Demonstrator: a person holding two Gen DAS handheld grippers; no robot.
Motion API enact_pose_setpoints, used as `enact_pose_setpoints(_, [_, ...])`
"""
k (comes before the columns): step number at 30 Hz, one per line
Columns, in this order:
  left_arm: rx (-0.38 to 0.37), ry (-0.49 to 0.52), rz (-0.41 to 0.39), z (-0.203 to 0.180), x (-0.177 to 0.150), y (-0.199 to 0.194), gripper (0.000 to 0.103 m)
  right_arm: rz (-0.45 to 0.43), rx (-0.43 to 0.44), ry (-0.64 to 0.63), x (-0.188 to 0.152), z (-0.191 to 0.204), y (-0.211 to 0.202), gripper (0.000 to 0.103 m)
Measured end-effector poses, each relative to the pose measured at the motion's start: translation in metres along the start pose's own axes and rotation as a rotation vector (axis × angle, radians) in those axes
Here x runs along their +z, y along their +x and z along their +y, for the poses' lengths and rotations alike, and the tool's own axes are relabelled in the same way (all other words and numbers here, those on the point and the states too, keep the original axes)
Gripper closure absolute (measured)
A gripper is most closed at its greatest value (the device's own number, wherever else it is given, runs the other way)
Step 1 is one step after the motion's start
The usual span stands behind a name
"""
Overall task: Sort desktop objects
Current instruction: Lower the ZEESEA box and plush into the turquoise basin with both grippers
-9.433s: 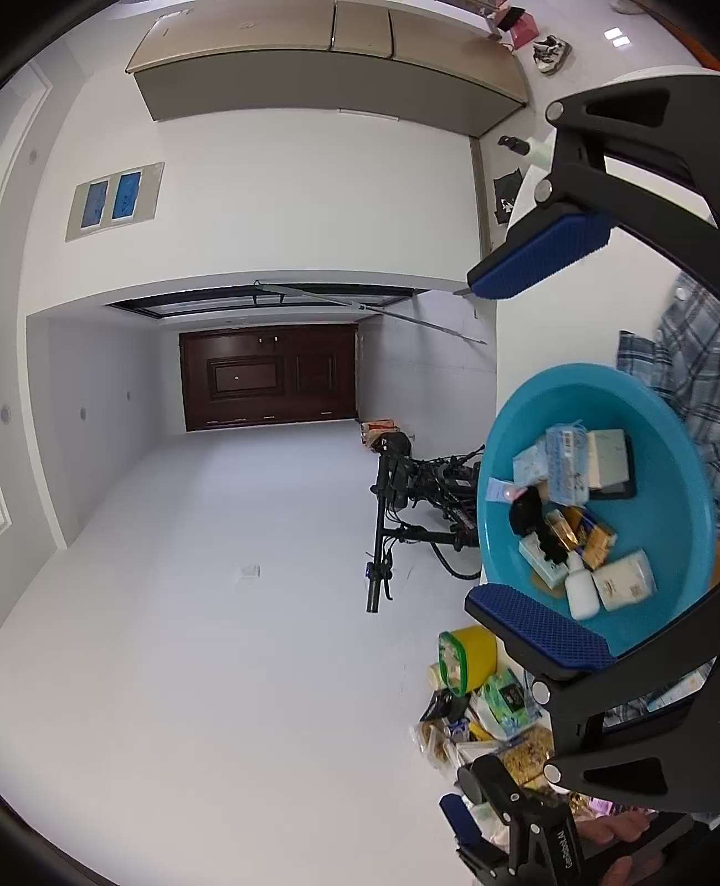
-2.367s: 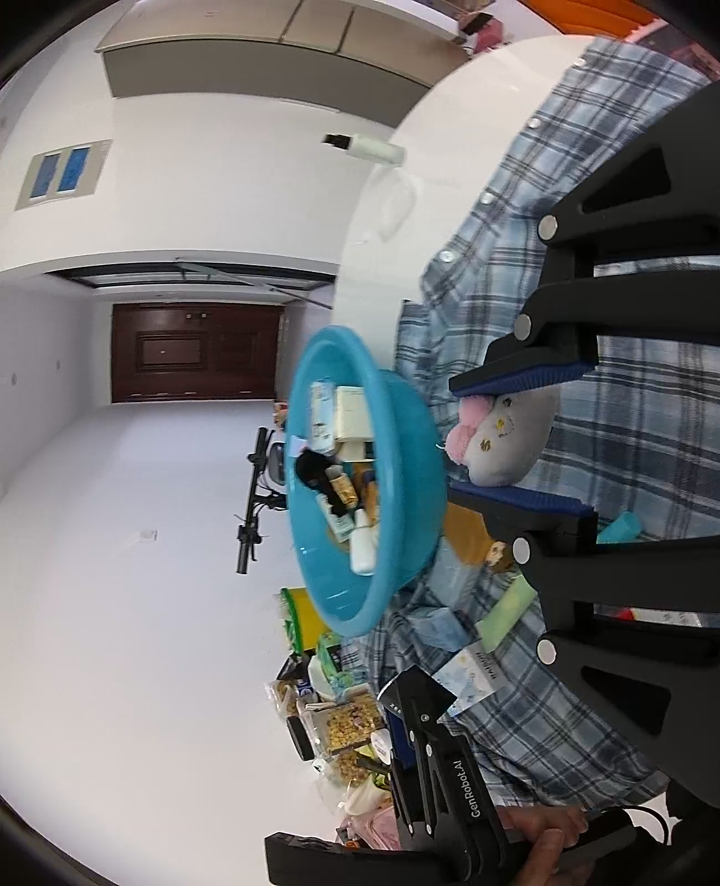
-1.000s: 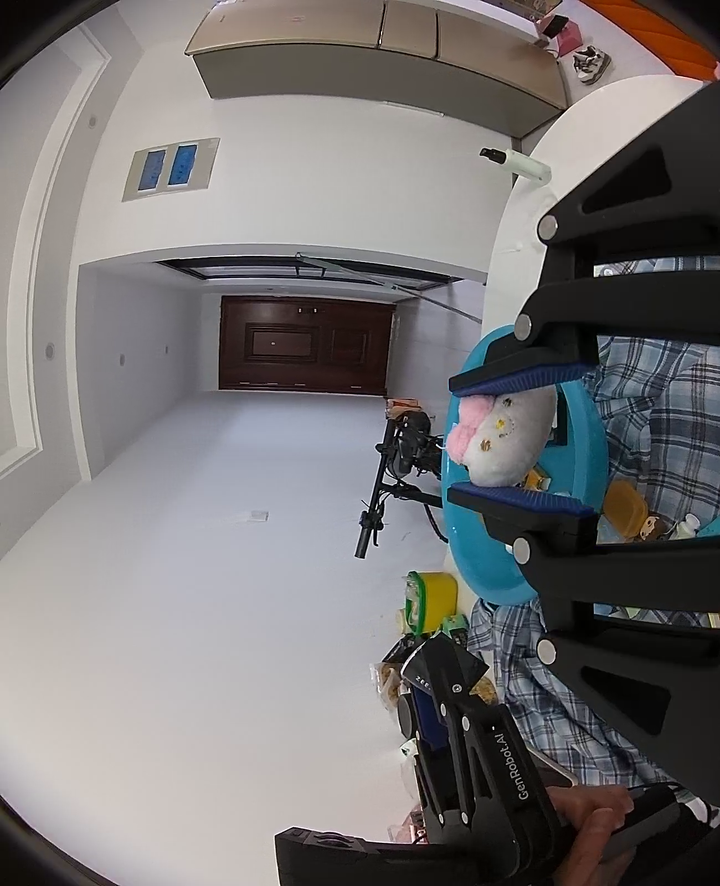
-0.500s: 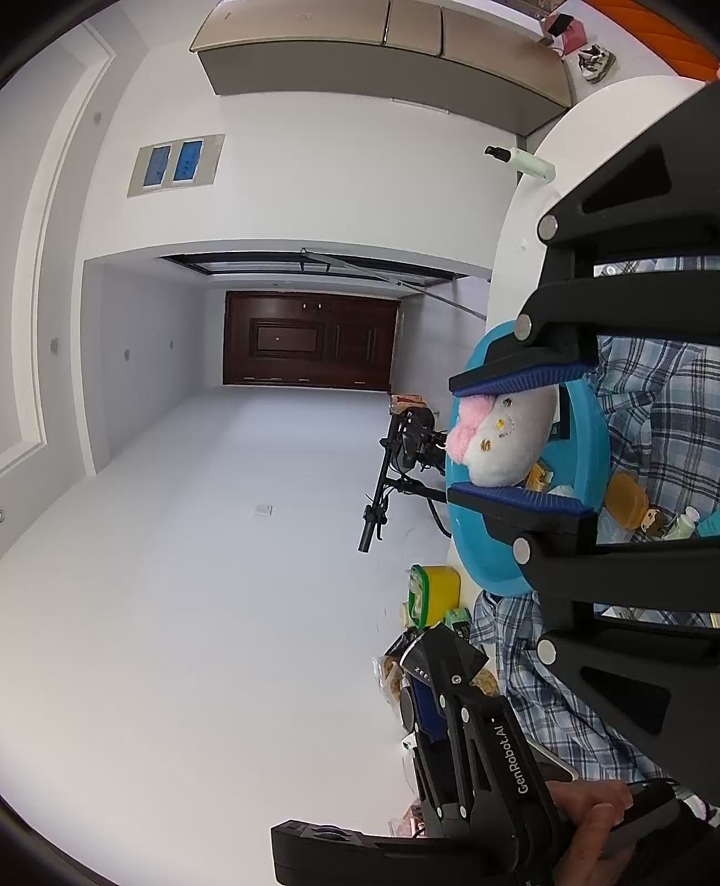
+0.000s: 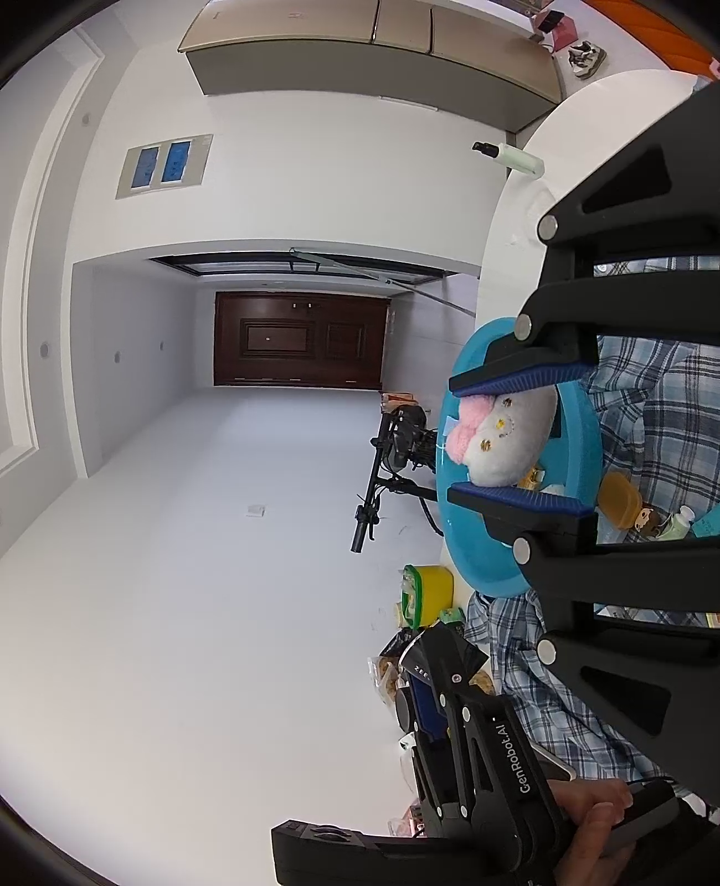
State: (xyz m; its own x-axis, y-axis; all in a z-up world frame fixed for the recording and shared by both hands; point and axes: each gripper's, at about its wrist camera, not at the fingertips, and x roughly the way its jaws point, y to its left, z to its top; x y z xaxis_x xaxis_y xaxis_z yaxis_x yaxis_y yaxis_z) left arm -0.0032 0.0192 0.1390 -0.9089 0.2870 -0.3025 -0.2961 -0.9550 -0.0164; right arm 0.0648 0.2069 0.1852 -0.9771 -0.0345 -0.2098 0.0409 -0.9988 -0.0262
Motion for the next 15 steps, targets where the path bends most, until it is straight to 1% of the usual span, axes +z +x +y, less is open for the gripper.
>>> enact_pose_setpoints(8, [0.001,-0.007,0.015,0.004,-0.001,0.013,0.069,0.015,0.003,0.003,0.002,-0.005,0.01,0.073])
enact_pose_setpoints(11, [-0.017,-0.014,0.028,0.005,0.0,0.02,0.069,0.023,0.005,0.001,0.003,-0.007,0.017,0.073])
enact_pose_setpoints(15, [-0.023,0.003,0.028,0.003,0.004,0.032,0.069,0.032,0.0,-0.008,0.003,-0.008,0.028,0.073])
